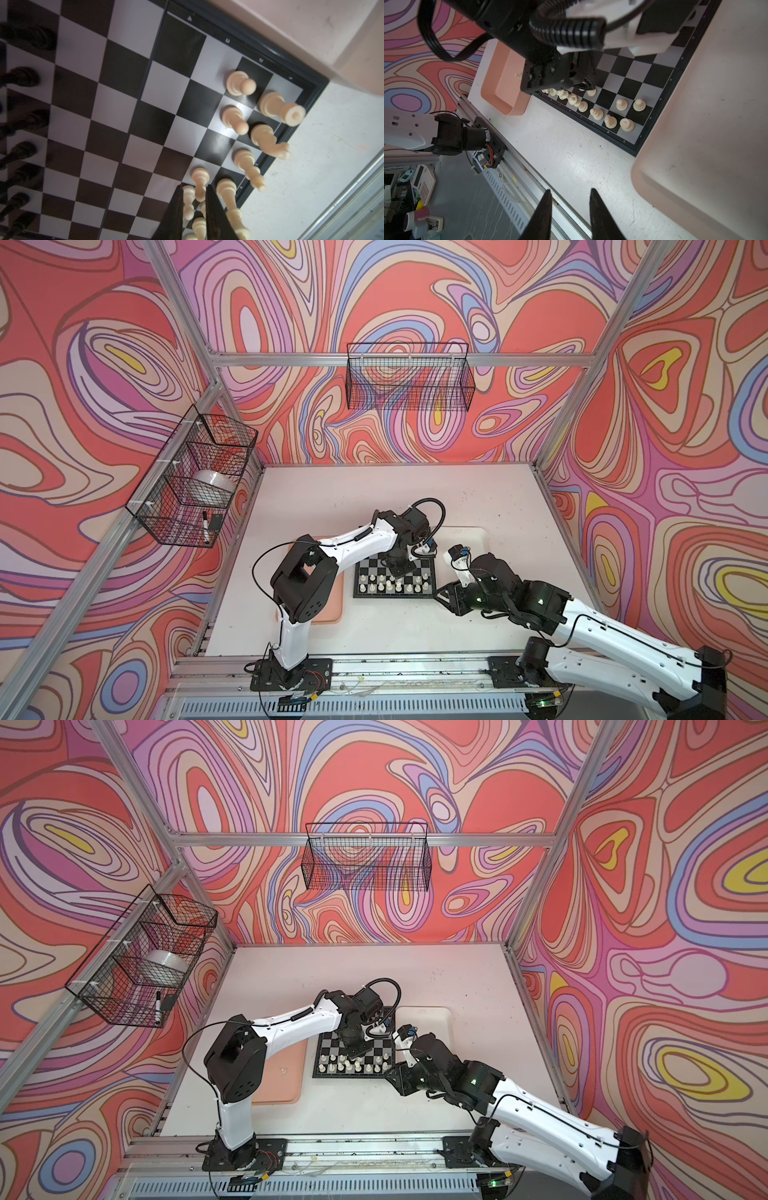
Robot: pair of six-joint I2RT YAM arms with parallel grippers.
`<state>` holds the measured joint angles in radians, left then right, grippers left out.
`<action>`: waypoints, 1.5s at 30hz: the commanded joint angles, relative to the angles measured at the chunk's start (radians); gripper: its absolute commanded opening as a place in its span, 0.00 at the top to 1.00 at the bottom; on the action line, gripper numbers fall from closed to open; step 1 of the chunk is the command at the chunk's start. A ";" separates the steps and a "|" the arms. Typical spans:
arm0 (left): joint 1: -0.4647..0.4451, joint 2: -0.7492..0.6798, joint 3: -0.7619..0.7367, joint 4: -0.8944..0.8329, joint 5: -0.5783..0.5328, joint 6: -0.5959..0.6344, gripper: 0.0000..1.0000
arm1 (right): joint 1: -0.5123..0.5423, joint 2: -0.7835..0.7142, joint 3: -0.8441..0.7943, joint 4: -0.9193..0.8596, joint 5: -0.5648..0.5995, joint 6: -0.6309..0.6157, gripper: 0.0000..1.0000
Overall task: Set up the chess pieces on the board
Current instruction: 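Raise the left gripper and swing it back over the pink tray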
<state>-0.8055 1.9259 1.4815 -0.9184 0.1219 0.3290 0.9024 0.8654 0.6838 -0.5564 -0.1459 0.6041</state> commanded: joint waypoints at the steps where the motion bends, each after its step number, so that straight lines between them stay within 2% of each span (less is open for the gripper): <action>1: -0.006 -0.063 0.014 -0.033 -0.026 0.016 0.78 | -0.004 -0.011 -0.006 0.005 0.018 -0.003 0.69; 9: 0.036 -0.135 0.016 -0.052 -0.032 0.019 0.77 | -0.003 -0.009 0.007 0.004 0.025 -0.006 0.69; 13: 0.109 -0.214 -0.026 -0.083 -0.008 0.015 0.77 | -0.003 -0.009 0.012 0.003 0.025 -0.006 0.69; 20: 0.342 -0.472 -0.231 -0.138 0.020 0.029 0.77 | -0.004 0.002 0.007 0.029 0.013 -0.009 0.69; 23: 0.444 -0.572 -0.326 -0.157 0.016 0.054 0.77 | -0.004 0.038 0.014 0.062 -0.050 -0.026 0.69; 26: 0.555 -0.649 -0.430 -0.151 0.025 0.090 0.77 | -0.003 0.102 0.039 0.076 -0.103 -0.052 0.69; 30: 0.655 -0.691 -0.532 -0.123 0.035 0.145 0.77 | -0.003 0.168 0.066 0.102 -0.123 -0.077 0.69; 36: 0.689 -0.664 -0.632 -0.035 0.030 0.188 0.77 | -0.003 0.240 0.099 0.138 -0.146 -0.088 0.69; 45: 0.690 -0.577 -0.644 0.025 0.059 0.216 0.73 | -0.003 0.231 0.092 0.132 -0.132 -0.075 0.68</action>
<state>-0.1223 1.3296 0.8463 -0.9207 0.1570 0.5129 0.9024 1.1137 0.7616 -0.4339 -0.2821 0.5354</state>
